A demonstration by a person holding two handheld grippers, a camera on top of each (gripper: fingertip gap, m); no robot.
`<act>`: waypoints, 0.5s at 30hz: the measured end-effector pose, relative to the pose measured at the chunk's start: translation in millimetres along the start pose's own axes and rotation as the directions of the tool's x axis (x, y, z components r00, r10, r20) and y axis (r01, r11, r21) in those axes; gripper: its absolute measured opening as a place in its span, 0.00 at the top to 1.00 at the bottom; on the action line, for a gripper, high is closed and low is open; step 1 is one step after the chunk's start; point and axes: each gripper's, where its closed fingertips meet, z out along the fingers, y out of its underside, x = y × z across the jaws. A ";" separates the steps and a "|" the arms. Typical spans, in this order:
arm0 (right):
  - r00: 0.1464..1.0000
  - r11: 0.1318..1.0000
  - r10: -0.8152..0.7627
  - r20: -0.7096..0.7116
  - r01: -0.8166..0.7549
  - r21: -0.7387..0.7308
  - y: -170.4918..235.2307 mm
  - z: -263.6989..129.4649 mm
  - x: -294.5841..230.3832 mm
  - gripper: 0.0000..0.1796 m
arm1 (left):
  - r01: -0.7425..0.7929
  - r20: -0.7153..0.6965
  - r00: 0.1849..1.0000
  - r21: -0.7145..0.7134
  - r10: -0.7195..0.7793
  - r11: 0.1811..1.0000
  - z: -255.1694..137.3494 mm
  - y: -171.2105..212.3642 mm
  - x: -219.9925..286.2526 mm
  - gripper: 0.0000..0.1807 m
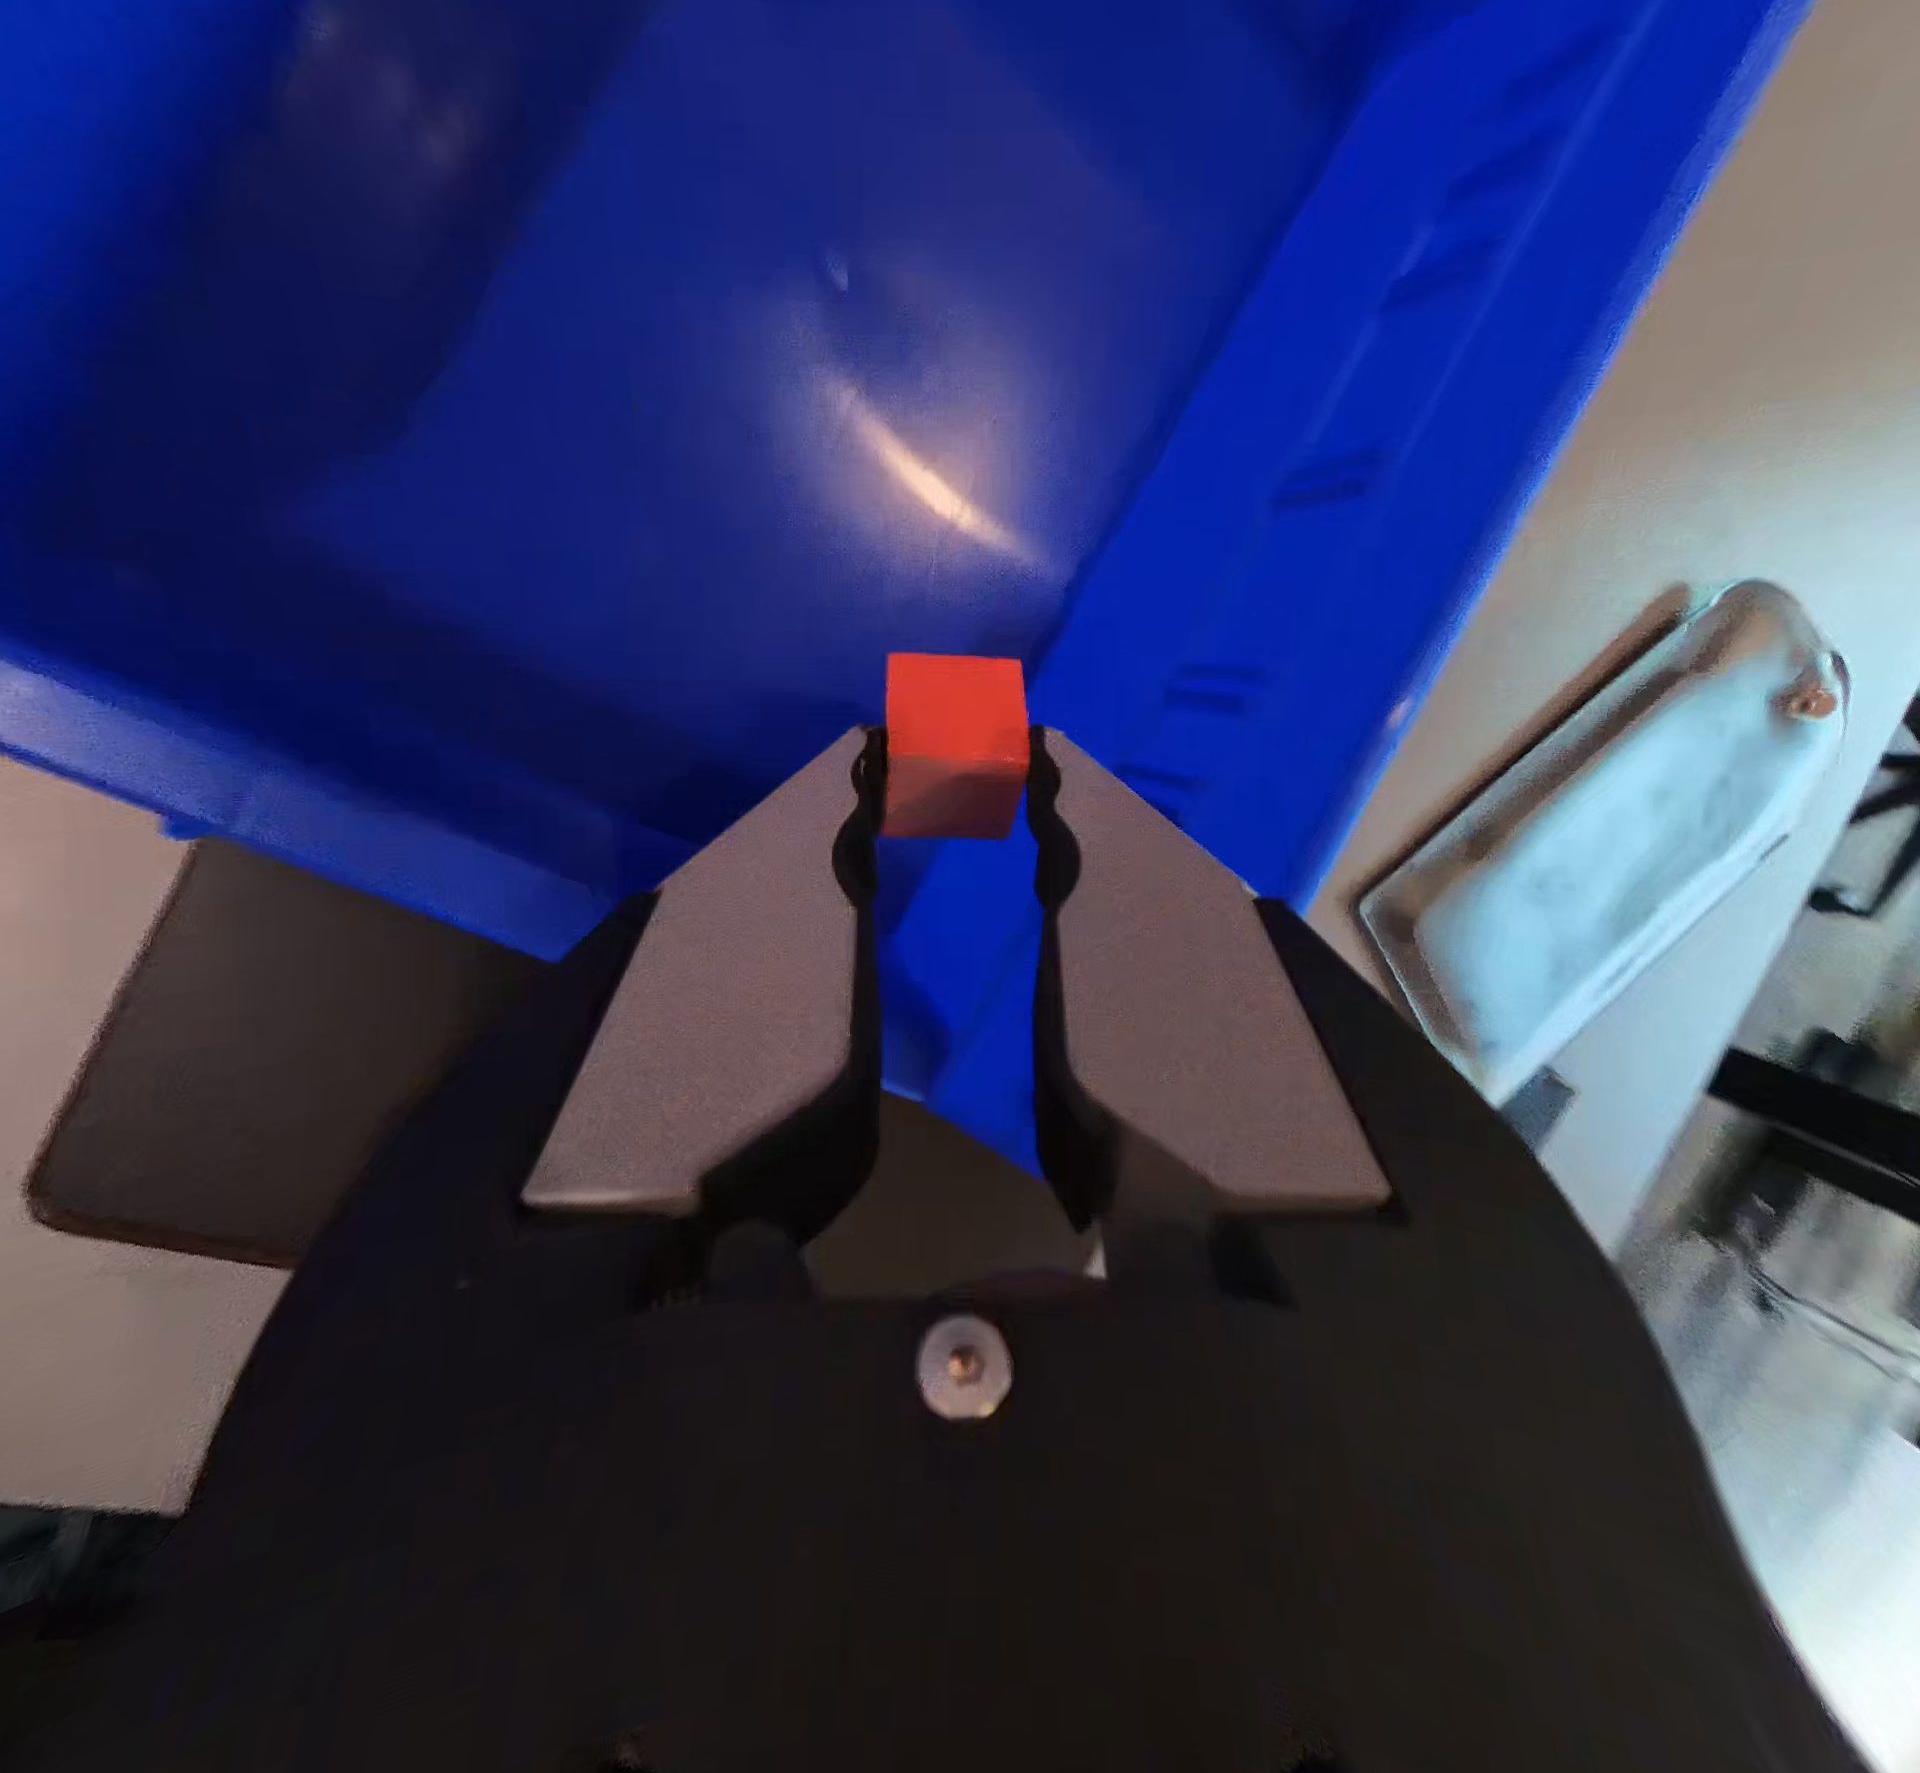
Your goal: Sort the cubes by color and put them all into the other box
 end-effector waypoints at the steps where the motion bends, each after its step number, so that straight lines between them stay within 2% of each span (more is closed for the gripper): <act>1: 1.000 0.997 -0.026 -0.005 0.026 -0.072 5.5 5.9 -1.0 0.86 | -0.001 -0.002 1.000 0.019 0.001 1.000 -0.8 -2.7 -0.1 0.84; 4: 0.997 0.970 -0.072 0.010 0.072 -0.232 23.4 13.2 -4.5 0.86 | -0.009 0.010 1.000 0.015 0.008 1.000 -3.4 -0.3 -4.1 0.84; 7: 0.997 0.946 -0.072 0.011 0.072 -0.316 42.2 8.4 0.8 0.86 | -0.006 0.029 1.000 0.008 0.006 1.000 -8.3 3.9 -9.1 0.84; 15: 1.000 0.952 -0.018 -0.005 0.016 -0.307 65.9 15.2 15.2 0.87 | 0.006 0.015 1.000 0.036 -0.007 0.999 -18.1 -1.3 -0.8 0.84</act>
